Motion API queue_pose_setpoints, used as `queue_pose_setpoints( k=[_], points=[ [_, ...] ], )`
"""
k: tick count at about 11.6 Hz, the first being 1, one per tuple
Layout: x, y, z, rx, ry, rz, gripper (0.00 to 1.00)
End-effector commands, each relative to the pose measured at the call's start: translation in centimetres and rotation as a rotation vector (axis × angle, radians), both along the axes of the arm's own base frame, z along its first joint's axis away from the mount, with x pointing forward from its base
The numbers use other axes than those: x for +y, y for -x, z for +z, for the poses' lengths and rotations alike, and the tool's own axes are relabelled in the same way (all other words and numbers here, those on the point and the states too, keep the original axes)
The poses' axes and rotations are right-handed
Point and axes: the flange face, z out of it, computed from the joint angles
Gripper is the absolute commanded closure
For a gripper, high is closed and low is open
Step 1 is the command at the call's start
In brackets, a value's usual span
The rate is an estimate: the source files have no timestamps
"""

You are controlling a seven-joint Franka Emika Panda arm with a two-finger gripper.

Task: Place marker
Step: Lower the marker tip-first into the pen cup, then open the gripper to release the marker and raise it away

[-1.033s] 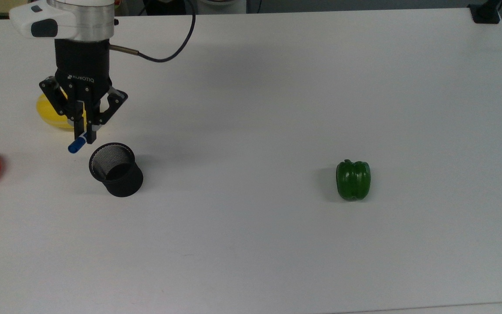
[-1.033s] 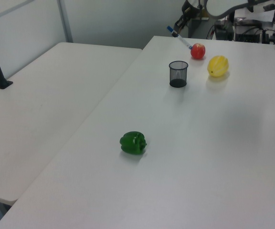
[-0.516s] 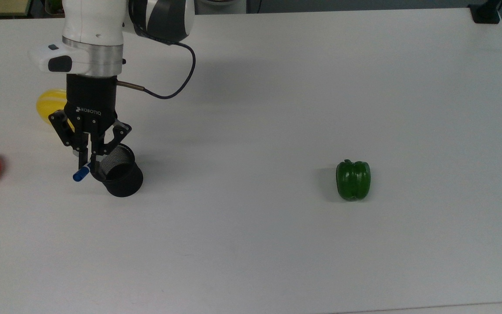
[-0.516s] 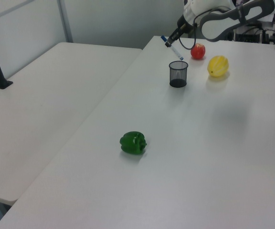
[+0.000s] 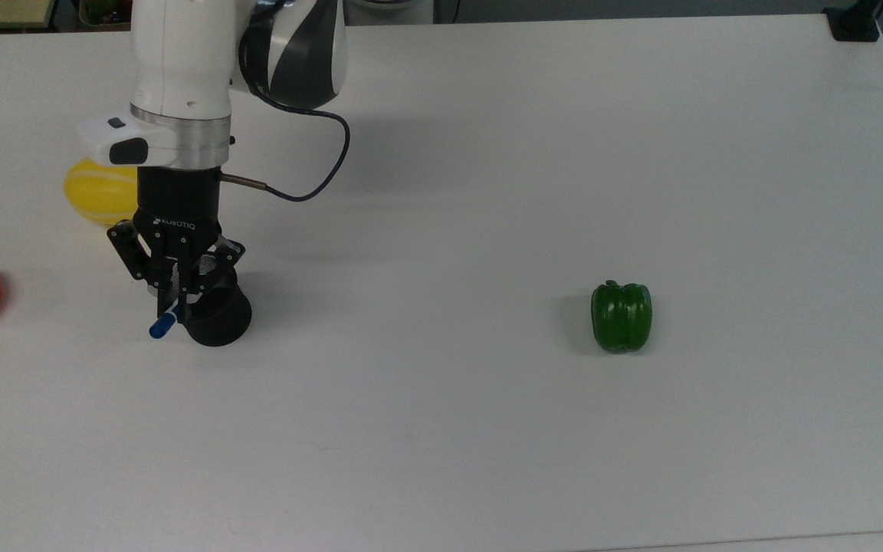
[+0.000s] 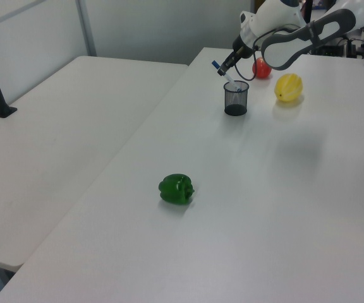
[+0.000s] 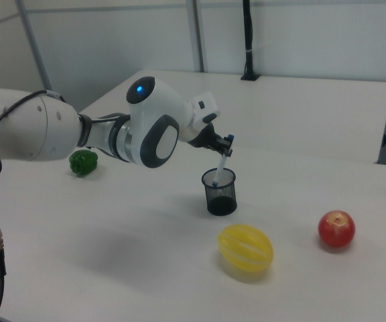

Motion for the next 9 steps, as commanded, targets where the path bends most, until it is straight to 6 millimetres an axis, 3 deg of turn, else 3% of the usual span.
queue_pose_setpoints(
  k=[1,3,4,5,9],
  points=[
    [0.48,0.60,-0.37,-0.008,-0.016,-0.006,0.67],
    [0.59,0.58,-0.37,-0.008,-0.015,-0.004,0.37],
    [0.59,0.58,-0.37,-0.008,-0.016,-0.005,0.11],
    [0.59,0.58,-0.39,-0.007,-0.015,-0.004,0.02],
    [1.08,0.48,-0.17,-0.009,-0.016,0.005,0.00]
  ],
)
